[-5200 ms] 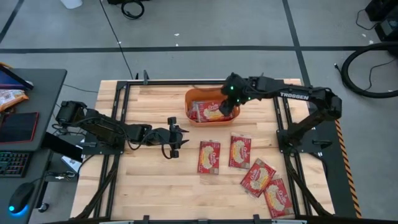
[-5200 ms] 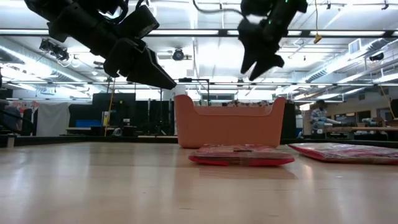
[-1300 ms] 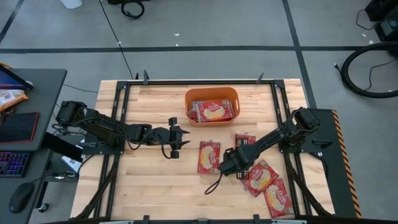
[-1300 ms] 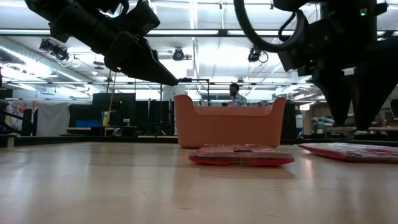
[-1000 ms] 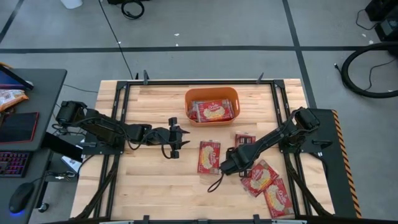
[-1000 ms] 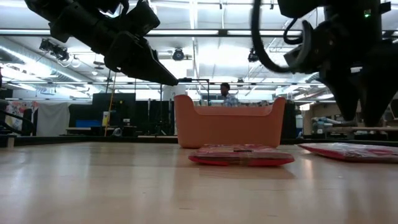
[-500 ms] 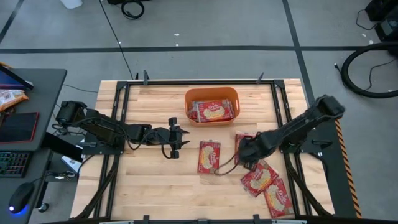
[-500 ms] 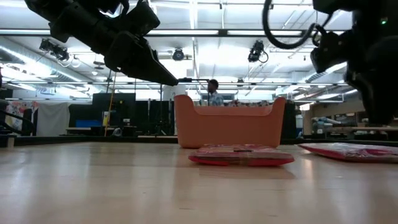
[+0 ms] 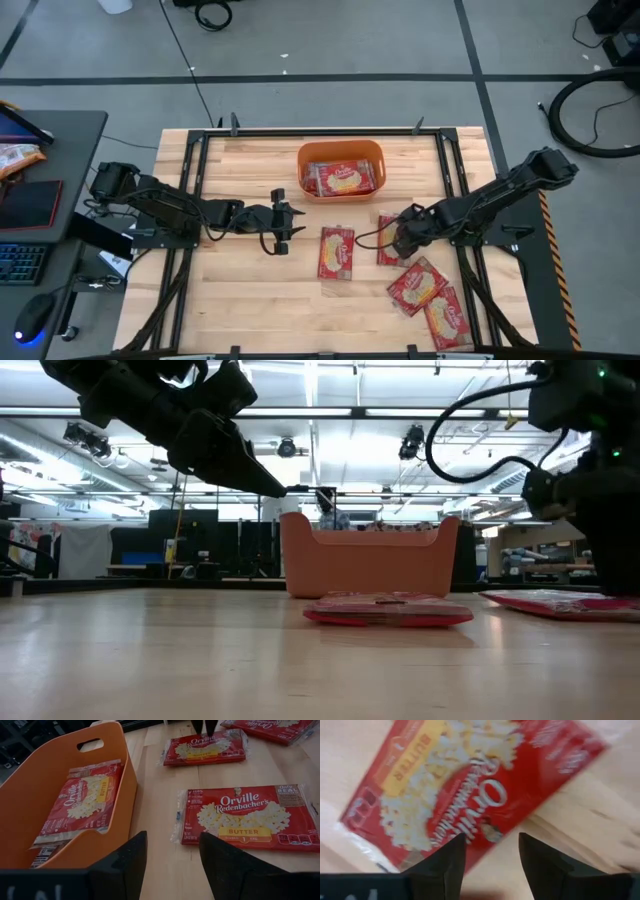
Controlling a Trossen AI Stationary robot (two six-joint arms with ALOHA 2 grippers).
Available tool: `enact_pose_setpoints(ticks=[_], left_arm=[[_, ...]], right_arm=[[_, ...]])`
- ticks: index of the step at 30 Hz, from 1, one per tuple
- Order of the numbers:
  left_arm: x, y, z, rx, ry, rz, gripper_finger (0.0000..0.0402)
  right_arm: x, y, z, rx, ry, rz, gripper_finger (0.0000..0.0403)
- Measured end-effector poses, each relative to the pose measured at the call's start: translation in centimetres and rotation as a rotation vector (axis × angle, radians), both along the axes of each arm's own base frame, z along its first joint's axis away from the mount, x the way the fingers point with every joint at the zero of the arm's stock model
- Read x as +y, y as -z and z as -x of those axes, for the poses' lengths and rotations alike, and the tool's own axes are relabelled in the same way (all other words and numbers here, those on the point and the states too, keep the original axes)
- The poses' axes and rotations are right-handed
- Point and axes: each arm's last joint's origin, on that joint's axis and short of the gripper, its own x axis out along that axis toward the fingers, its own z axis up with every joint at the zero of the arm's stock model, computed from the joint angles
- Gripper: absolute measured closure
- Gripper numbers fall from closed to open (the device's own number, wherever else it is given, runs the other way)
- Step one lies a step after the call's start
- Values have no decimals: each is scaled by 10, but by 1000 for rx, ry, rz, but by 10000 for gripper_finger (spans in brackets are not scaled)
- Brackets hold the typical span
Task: Sort popcorn bags into baskets
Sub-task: Put the red popcorn bag into the orange bin
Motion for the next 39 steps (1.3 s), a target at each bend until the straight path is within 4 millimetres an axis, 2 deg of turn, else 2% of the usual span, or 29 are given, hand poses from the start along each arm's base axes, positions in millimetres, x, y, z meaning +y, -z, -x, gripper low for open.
enact_pose_setpoints(ticks=[5, 9, 13, 22, 27, 31, 39], left_arm=[[0, 0, 0, 0, 0, 0, 217], [0, 0, 0, -1, 0, 1, 217], [0, 0, 0, -1, 0, 1, 217], [0, 0, 0, 1, 0, 1, 217], [0, 0, 0, 1, 0, 1, 217], [0, 0, 0, 1, -1, 1, 217], [0, 0, 0, 1, 0, 1, 217]], right_arm=[[-6, 15, -1, -85, 30, -57, 210], [-11, 17, 0, -97, 53, -43, 222], [-13, 16, -1, -105, 75, -19, 260], [-15, 16, -4, -141, 83, 43, 385], [-14, 14, -6, -148, 55, 24, 384], [-12, 5, -11, -142, -17, 13, 395], [-3, -40, -39, -254, -213, 109, 400]])
